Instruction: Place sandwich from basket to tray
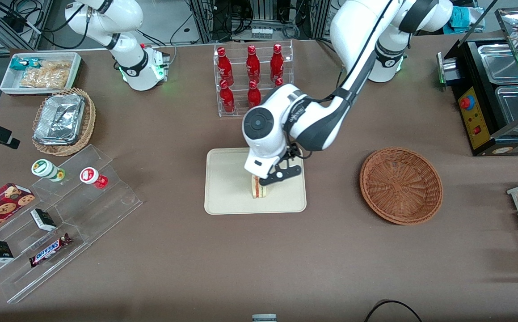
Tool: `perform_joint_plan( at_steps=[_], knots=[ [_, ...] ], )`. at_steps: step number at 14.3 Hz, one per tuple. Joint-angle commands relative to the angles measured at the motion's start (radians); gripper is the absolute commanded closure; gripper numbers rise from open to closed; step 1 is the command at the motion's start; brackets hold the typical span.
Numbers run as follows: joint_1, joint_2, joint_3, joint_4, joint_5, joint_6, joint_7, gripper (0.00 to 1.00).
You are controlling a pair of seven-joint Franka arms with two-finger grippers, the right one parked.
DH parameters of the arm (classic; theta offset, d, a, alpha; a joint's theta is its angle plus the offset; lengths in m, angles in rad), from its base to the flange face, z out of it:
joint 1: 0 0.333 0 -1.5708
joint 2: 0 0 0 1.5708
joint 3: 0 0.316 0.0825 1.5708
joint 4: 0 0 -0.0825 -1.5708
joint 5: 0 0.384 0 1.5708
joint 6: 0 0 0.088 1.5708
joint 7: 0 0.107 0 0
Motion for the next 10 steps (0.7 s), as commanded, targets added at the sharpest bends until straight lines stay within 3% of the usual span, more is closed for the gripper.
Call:
perform_joint_plan(
  at_steps=[1,6,10],
  knots=[
    [0.082,-0.149,-0.003,-0.183,-0.010,0.012,0.102,0.00],
    [0.235,-0.366,-0.003,-0.394,-0.045,0.003,0.368,0.00],
    [0.378,-0.509,-0.001,-0.479,-0.086,-0.072,0.599,0.00]
  ],
)
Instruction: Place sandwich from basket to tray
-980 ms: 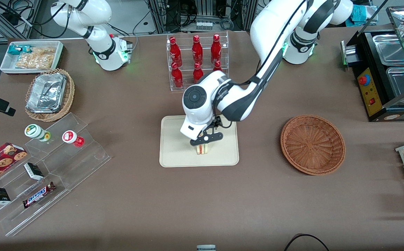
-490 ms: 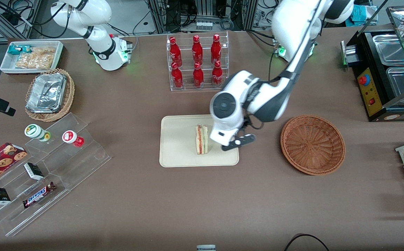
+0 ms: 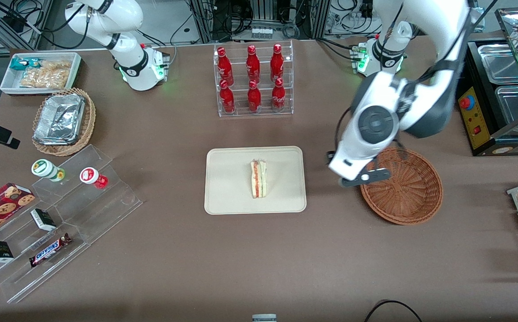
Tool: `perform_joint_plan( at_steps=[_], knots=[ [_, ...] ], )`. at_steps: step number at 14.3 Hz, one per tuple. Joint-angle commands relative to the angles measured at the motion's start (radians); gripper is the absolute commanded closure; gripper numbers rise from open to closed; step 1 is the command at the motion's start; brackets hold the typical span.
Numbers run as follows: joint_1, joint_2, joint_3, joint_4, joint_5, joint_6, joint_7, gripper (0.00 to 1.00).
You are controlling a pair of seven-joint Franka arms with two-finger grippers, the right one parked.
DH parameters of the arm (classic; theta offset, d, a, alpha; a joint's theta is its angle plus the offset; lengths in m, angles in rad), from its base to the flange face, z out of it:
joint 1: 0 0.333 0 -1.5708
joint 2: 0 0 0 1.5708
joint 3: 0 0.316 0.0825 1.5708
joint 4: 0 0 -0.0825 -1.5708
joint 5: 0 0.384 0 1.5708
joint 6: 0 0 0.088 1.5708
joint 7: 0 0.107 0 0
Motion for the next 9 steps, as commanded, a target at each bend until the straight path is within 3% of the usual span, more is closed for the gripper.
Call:
perform_joint_plan(
  at_steps=[1,5,9],
  knots=[
    [0.093,-0.120,-0.008,-0.073,-0.041,-0.080,0.153,0.00],
    [0.234,-0.223,-0.017,-0.070,-0.042,-0.197,0.327,0.00],
    [0.390,-0.267,-0.093,-0.004,-0.032,-0.249,0.470,0.00]
  ],
)
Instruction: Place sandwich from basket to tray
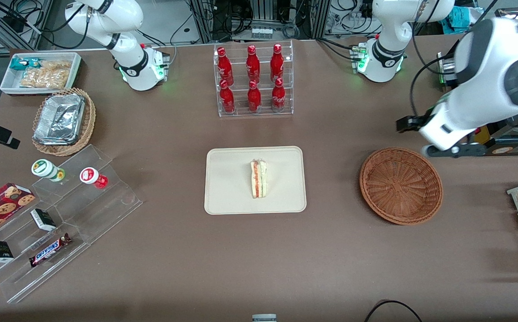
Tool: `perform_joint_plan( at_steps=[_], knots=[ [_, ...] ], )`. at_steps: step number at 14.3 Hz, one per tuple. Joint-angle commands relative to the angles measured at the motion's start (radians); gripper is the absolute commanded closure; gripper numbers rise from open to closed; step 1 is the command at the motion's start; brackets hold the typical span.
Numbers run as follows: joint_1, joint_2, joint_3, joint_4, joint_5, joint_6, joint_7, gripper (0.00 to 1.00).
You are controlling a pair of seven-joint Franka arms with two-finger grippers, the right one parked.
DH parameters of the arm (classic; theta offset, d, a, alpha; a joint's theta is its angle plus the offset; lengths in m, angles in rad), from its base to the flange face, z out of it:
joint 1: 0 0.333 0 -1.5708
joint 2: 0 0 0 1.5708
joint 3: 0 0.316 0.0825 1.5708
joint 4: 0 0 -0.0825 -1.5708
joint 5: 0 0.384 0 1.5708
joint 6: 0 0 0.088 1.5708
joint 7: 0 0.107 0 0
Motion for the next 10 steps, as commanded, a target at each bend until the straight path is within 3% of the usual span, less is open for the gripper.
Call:
perform_joint_plan(
  at_steps=[1,6,10],
  knots=[
    [0.086,-0.045,-0.039,0.030,-0.003,-0.015,0.072,0.00],
    [0.110,-0.051,0.056,0.101,0.011,0.042,0.086,0.00],
    [0.110,-0.048,0.061,0.111,0.013,0.068,0.081,0.00]
  ],
)
